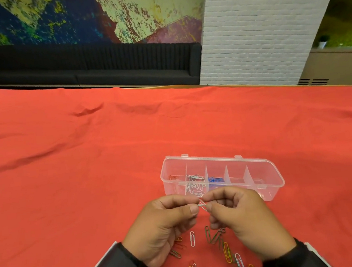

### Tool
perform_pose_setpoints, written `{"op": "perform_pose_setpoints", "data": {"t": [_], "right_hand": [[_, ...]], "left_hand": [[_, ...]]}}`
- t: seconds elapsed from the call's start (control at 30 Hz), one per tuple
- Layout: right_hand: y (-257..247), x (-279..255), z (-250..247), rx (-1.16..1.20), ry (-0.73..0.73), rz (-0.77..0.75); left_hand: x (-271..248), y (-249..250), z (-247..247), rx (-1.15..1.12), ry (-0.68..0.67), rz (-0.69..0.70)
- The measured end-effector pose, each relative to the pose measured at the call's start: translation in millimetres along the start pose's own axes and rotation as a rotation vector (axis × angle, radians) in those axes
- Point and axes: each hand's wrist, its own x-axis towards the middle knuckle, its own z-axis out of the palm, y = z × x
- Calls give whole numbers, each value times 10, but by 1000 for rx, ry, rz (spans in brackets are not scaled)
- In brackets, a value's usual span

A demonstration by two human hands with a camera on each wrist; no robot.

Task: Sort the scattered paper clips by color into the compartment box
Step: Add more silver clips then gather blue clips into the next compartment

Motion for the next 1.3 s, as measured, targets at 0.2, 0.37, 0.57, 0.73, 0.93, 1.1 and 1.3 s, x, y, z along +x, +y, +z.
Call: {"op": "perform_pose_setpoints", "data": {"t": [0.2,0.37,0.57,0.73,0.93,1.1,1.3], "right_hand": [[16,-4,-8,60,10,33],[58,44,-38,173,81,104],[39,63,-72,414,14,224],[-41,5,-69,331,-82,247],[-141,9,-244,191,88,178],[-229,-37,-543,236,144,135],[-465,-183,-869,-49,83,27]], "left_hand": [[-2,-17,-5,79,-13,7],[-23,13,-33,89,12,-6],[8,63,-6,45,60,-67],[54,188,154,301,-25,-119],[423,564,360,690,28,63],[860,818,452,1073,101,141],[814,835,442,1271,49,134]]}}
